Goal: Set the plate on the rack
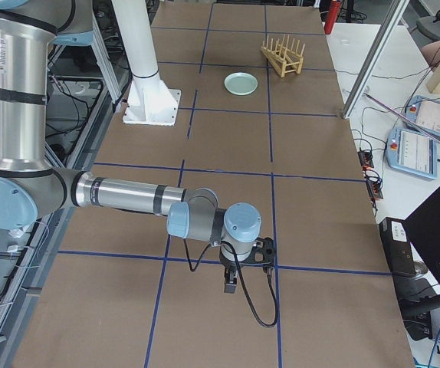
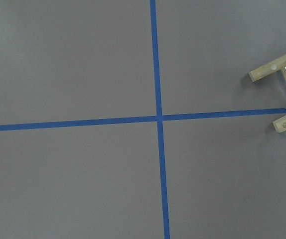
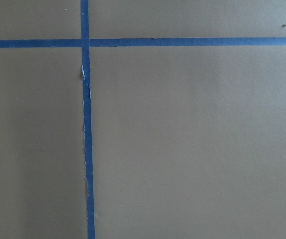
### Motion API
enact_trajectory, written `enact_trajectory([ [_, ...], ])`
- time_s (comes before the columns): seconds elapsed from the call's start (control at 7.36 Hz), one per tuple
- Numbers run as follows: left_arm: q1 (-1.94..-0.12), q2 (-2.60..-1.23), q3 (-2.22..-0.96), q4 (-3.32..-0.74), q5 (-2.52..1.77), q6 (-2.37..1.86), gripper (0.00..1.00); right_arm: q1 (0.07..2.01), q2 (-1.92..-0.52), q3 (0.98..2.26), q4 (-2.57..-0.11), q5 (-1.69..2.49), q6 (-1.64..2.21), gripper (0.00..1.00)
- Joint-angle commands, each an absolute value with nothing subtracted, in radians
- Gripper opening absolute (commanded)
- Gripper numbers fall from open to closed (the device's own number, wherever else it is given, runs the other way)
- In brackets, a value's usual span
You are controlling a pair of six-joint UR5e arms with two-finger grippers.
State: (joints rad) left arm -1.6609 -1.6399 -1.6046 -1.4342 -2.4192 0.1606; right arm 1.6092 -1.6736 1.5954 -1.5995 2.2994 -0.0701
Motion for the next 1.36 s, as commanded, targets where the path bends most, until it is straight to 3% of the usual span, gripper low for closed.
enact_trajectory([
  [0.0, -1.658, -1.621, -1.583, -1.442, -2.421, 0.161, 1.0, 1.609, -1.674, 1.595, -1.598, 2.299, -0.071, 1.0],
  [0.82, -1.643, -1.62, -1.597, -1.494, -2.425, 0.155, 1.0, 1.609, -1.674, 1.595, -1.6, 2.299, -0.071, 1.0],
  [1.22, -1.512, -1.626, -1.65, -1.676, -2.588, -0.055, 1.0, 1.609, -1.674, 1.595, -1.598, 2.299, -0.069, 1.0],
])
